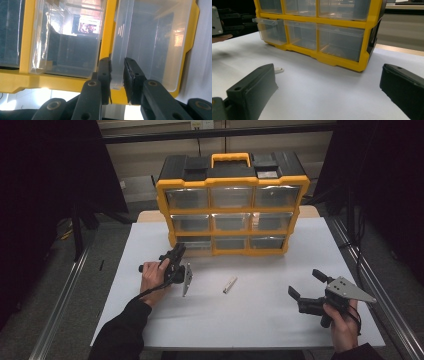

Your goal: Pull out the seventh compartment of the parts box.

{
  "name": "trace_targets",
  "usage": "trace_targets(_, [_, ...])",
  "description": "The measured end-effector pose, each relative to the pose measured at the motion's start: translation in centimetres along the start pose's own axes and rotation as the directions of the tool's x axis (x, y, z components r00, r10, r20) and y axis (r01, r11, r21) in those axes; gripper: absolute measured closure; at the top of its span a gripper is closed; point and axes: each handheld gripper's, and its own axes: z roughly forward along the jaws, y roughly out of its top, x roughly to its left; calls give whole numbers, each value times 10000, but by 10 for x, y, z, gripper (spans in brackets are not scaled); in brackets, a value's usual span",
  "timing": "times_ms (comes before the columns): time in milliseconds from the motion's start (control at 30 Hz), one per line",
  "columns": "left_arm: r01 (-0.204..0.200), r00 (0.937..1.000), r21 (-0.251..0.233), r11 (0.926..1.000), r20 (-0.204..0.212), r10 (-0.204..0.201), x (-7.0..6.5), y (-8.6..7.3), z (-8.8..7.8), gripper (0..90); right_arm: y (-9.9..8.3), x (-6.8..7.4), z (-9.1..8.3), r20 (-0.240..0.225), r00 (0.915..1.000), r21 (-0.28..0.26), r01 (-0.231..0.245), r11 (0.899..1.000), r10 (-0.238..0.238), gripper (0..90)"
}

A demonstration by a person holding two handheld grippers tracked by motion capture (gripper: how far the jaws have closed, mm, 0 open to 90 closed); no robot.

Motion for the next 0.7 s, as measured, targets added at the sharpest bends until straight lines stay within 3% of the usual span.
trace_targets(33, [-343, 9994, 323, 9989, -20, 344, 2, 1, -4, 770, 0, 0, 0, -1, 10000, 3, 1, 10000, -1, 0])
trace_targets(100, [-346, 9992, 217, 9992, 212, 341, 2, 1, -3, 770, 0, 0, 0, -3, 10000, 10, -5, 10000, 5, 0])
trace_targets(200, [-388, 9991, 283, 9988, 162, 383, 2, 1, -5, 770, 0, 0, 0, -37, 10000, 25, 22, 10000, -22, 0])
trace_targets(233, [-125, 9999, -9, 9999, 37, 125, 1, 1, -4, 770, 0, 0, 0, -54, 10000, 34, 41, 10000, -41, 0])
trace_targets(267, [-314, 9995, 325, 9990, 54, 313, 2, 1, -7, 770, 0, 0, 0, -73, 10000, 56, 53, 10000, -53, 0])
trace_targets(433, [-376, 9991, 182, 9991, 216, 372, 2, 2, -8, 771, 0, 0, 0, 19, 10000, 17, -10, 10000, 10, 0])
trace_targets(467, [-110, 9996, 2, 9999, 267, 110, 1, 2, -7, 771, 0, 0, 0, 10, 10000, 10, -8, 10000, 8, 0])
trace_targets(500, [-110, 9996, 2, 9999, 267, 110, 1, 2, -7, 771, 0, 0, 0, 10, 10000, 10, -8, 10000, 8, 0])
trace_targets(533, [-433, 9988, 325, 9985, 243, 426, 3, 2, -10, 771, 0, 0, 0, -11, 10000, 6, 6, 10000, -6, 0])
trace_targets(567, [-39, 10000, -12, 10000, 6, 39, 0, 2, -10, 771, 0, 0, 0, -29, 10000, 18, 13, 10000, -13, 0])
trace_targets(600, [-39, 10000, -12, 10000, 6, 39, 0, 2, -10, 771, 0, 0, 0, -29, 10000, 18, 13, 10000, -13, 0])
trace_targets(633, [-540, 9983, 250, 9982, 234, 534, 3, 3, -13, 771, 0, 0, 0, -46, 10000, 6, 2, 10000, -2, 0])
trace_targets(667, [-461, 9989, 105, 9989, 62, 460, 3, 2, -13, 771, 0, 0, 0, -46, 10000, 6, 2, 10000, -2, 0])
trace_targets(700, [-40, 10000, -88, 10000, -19, 40, 0, 3, -13, 772, 0, 0, 0, -19, 10000, 1, -8, 10000, 8, 0])
